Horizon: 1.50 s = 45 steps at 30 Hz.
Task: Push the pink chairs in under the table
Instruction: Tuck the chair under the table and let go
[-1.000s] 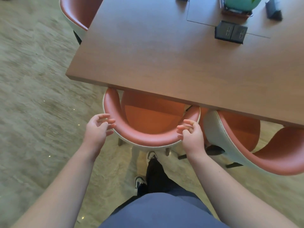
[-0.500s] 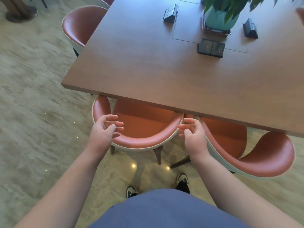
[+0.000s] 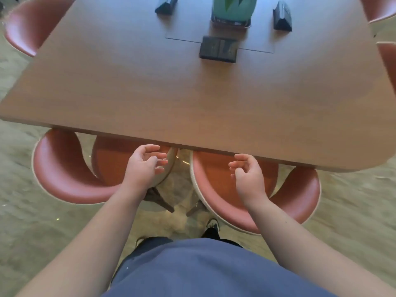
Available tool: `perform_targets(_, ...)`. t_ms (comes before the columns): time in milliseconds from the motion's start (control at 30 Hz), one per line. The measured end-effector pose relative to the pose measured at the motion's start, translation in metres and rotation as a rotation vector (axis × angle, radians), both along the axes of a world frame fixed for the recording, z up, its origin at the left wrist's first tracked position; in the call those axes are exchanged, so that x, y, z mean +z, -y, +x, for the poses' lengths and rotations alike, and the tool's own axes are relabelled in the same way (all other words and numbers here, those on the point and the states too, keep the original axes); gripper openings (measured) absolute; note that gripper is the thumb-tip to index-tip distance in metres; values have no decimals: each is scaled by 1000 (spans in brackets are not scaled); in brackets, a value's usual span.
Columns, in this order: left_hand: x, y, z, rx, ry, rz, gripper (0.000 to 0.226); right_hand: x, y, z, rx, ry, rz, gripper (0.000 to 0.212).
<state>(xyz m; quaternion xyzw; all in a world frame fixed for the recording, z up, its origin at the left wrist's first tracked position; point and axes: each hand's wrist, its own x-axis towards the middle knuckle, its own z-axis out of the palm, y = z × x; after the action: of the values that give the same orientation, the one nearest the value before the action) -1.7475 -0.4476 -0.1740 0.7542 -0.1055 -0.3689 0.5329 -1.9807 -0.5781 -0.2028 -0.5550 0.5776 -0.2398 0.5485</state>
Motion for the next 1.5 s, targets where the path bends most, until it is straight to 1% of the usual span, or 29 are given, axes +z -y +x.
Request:
perform_targets(133, -21, 41, -43, -128, 28, 110, 29, -20, 37, -55, -90, -32, 12, 40)
perform_targets(267, -56, 70, -68, -215, 16, 227, 31, -50, 60, -106, -206, -96, 65, 38)
perform_targets(367, -85, 84, -74, -286, 42, 325, 41, -71, 75, -140, -305, -178, 86, 34)
perform_targets(500, -121, 97, -74, -262, -21, 484, 62, -89, 93, -180, -436, -332, 71, 35)
perform_targets(600, -140, 105, -75, -234, -28, 547, 69, -105, 109, -209, -430, -503, 69, 47)
perform_targets(667, -151, 109, -76, -231, -43, 558, 73, -117, 122, -224, -426, -562, 140, 57)
perform_targets(767, -167, 114, -81, -198, -76, 532, 79, -135, 138, -237, -423, -587, 272, 68)
perform_targets(833, -177, 116, -84, -171, -90, 531, 80, -146, 144, -241, -415, -586, 336, 75)
perform_targets(900, -186, 119, -83, -142, -91, 549, 80, -156, 146, -245, -402, -583, 350, 83)
perform_targets(967, -194, 123, -80, -116, -82, 566, 78, -163, 149, -250, -409, -567, 351, 86)
perform_targets(1100, -211, 133, -74, -55, -115, 568, 80, -174, 158, -260, -448, -479, 397, 77)
perform_targets(1167, -216, 136, -74, -30, -65, 588, 72, -179, 161, -261, -470, -461, 390, 63)
perform_targets(1267, -219, 136, -77, -35, 25, 599, 53, -181, 161, -259, -493, -462, 352, 44)
perform_targets(1367, -216, 134, -77, -62, 54, 574, 39, -178, 158, -258, -498, -446, 316, 38)
perform_targets(1500, -212, 129, -77, -94, 62, 552, 32, -174, 153, -257, -498, -426, 300, 33)
